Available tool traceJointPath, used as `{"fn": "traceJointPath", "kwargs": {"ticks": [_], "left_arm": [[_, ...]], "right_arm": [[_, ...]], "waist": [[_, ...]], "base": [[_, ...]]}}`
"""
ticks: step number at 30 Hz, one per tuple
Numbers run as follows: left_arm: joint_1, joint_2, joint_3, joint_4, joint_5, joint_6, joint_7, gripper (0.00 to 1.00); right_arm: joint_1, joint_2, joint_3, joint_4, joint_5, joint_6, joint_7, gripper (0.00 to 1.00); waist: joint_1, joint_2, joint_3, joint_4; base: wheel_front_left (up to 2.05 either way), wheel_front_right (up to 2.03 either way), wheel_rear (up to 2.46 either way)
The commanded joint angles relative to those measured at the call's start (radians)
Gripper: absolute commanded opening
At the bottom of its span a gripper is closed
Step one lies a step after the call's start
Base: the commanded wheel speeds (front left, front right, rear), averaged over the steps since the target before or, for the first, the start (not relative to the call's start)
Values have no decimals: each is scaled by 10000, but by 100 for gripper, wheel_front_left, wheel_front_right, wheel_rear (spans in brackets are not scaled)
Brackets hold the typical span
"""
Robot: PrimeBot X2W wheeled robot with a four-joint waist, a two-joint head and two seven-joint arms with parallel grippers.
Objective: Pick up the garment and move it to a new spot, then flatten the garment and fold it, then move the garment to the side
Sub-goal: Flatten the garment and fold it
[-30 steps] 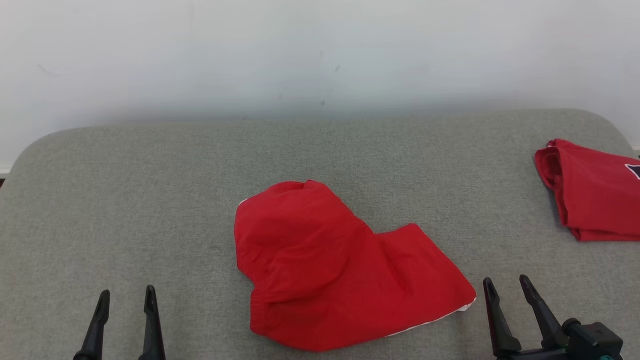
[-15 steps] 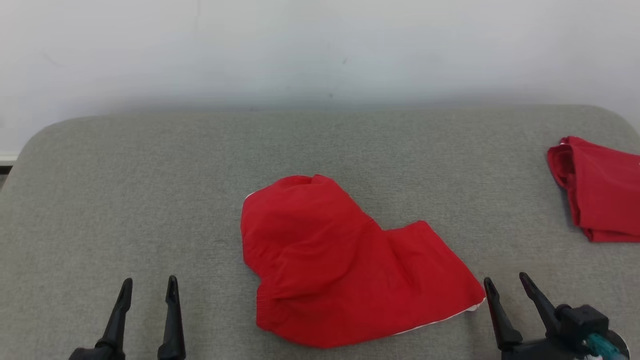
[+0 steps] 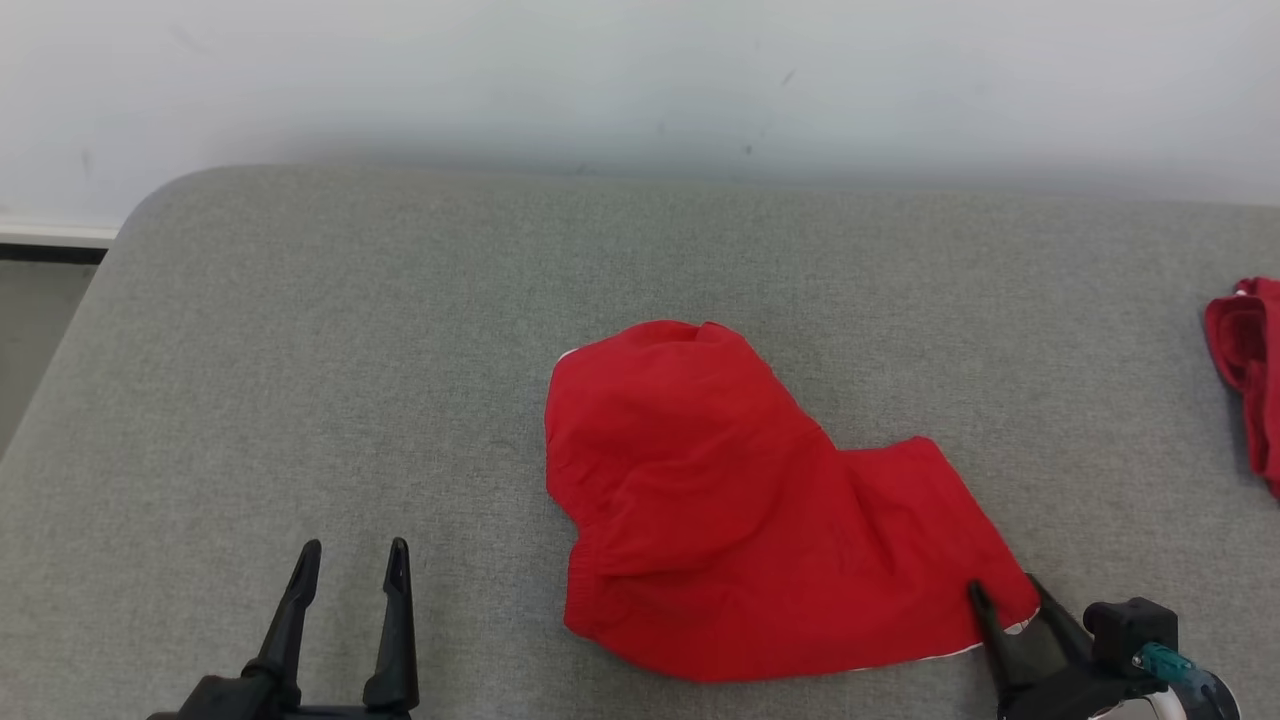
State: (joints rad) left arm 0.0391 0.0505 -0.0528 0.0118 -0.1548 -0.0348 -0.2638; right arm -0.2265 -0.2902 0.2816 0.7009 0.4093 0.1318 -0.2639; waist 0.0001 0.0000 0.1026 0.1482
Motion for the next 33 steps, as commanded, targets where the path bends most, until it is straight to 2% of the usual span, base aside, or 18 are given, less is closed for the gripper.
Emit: {"fn": "traceJointPath", "kwargs": {"ticks": [1,7,17,18,19,27,33], "left_arm": [[-163,0,9,31,-68,11,-3,100],[-177,0,-36,122,-135,44,-3,100],[-254,-1,-157,272,-248,15,-3,100],[-242,1,-161,293,-255,-2,-3,100],[-231,1,-167,309,-246,-18,-3,100],[-278,-1,-65,391,-137,-163,-3,100],[-36,-1,62,417,-76,-245,-3,100]], "right_arm": [[-163,-18,79,67,129,-28,2,0],[14,-168,-252,-333,295,-28,0,0],[1472,-399,-1493,-1595,341,-28,0,0],[1512,-394,-1526,-1703,305,-28,0,47],[1560,-378,-1577,-1804,256,-28,0,100],[1645,104,-2227,-3242,-455,-28,2,100],[2098,567,-2213,-4335,-739,-28,2,100]], "waist": [[-1,0,133,56],[-1,0,84,-281],[-1,0,32,-761],[-1,0,41,-805],[-1,0,44,-844],[-1,0,-102,-1027],[-1,0,-350,-1156]], "base": [[0,0,0],[0,0,0],[0,0,0],[0,0,0],[0,0,0],[0,0,0],[0,0,0]]}}
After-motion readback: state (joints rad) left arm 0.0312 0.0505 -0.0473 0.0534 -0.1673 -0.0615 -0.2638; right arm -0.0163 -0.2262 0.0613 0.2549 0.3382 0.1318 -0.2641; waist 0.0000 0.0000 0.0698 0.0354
